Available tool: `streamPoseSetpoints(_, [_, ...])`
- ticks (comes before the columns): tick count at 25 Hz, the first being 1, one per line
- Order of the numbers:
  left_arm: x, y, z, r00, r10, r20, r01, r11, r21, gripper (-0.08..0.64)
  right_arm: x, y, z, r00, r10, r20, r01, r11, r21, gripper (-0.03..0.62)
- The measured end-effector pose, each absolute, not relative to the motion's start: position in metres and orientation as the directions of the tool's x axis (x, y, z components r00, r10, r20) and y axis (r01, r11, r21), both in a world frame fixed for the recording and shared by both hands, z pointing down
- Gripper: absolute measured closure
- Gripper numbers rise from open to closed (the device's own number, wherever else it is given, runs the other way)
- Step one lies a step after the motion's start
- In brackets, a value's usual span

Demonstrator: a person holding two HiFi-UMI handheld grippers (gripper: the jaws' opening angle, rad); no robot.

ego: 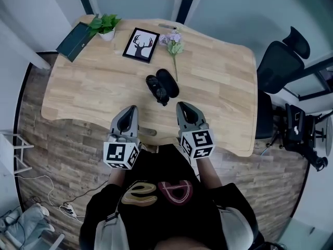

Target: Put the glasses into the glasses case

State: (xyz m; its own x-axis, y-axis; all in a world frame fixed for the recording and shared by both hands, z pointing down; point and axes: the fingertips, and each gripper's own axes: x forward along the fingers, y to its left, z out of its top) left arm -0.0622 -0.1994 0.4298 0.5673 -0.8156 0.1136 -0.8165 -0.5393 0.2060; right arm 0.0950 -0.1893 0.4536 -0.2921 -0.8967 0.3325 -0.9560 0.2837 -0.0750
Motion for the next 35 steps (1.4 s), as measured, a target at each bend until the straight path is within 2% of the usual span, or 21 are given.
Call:
streamPoseSetpoints(13, [-0.049,-0.2,0.43,0.589,-0.8,0.112,-0.801,-0.561,0.207,0.541,0.099,-0.186,0.445,-0.222,-0.94,0.26,-0.973,0.229,-0.002,0.581])
streamPoseSetpoints(35, [-0.035,-0.187,0.436,0.593,-0.795,0.129,-0.801,-0.564,0.201,0.541,0.106,-0.171,0.446,-0.228,-0.936,0.267,-0.963,0.258,0.083,0.582])
